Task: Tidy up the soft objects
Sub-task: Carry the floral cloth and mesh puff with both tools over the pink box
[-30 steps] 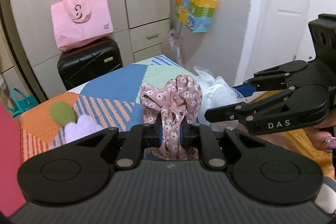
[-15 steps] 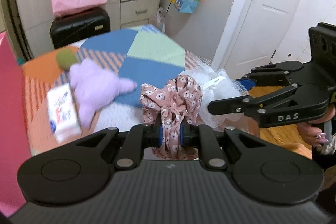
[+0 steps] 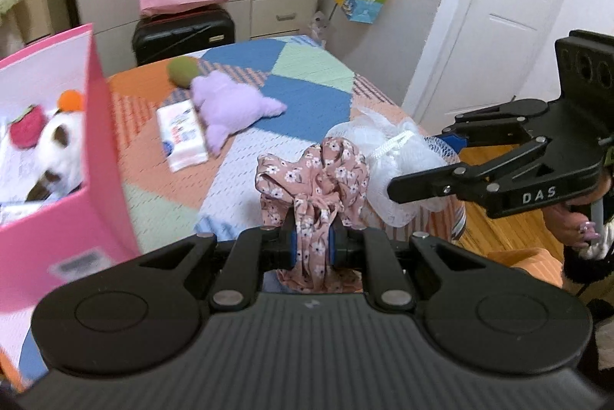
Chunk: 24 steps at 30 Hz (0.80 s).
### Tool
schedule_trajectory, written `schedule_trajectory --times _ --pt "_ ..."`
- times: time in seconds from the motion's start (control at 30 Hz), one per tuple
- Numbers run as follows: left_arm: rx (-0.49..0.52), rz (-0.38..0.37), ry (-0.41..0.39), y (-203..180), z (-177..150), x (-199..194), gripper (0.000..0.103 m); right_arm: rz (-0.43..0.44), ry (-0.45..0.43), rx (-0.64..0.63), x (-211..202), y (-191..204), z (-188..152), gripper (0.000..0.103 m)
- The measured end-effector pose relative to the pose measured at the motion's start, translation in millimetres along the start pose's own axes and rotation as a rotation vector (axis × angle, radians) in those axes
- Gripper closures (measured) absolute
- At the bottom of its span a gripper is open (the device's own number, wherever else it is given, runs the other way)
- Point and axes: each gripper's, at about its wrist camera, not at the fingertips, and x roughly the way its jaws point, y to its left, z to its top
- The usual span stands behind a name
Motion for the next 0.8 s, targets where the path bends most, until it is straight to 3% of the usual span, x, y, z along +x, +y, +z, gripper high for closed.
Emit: schedule_trajectory --times 0.13,0.27,0.47,0.8 --pt "-0.048 -0.014 0.018 13 -11 -21 0.090 0.060 0.017 -0.018 1 18 7 0.056" --pt "-0.079 0.021 -0.002 24 -23 -44 0.090 0.107 0.034 -0.053 6 41 18 0.056" --pt "-0.126 0.089 -0.120 44 -35 -91 0.090 0.166 0.013 -0.132 20 86 38 0.056" --pt "-0.123 0.178 -0.251 86 -18 -125 0.090 0.198 -0.062 -0.245 50 141 94 0.056"
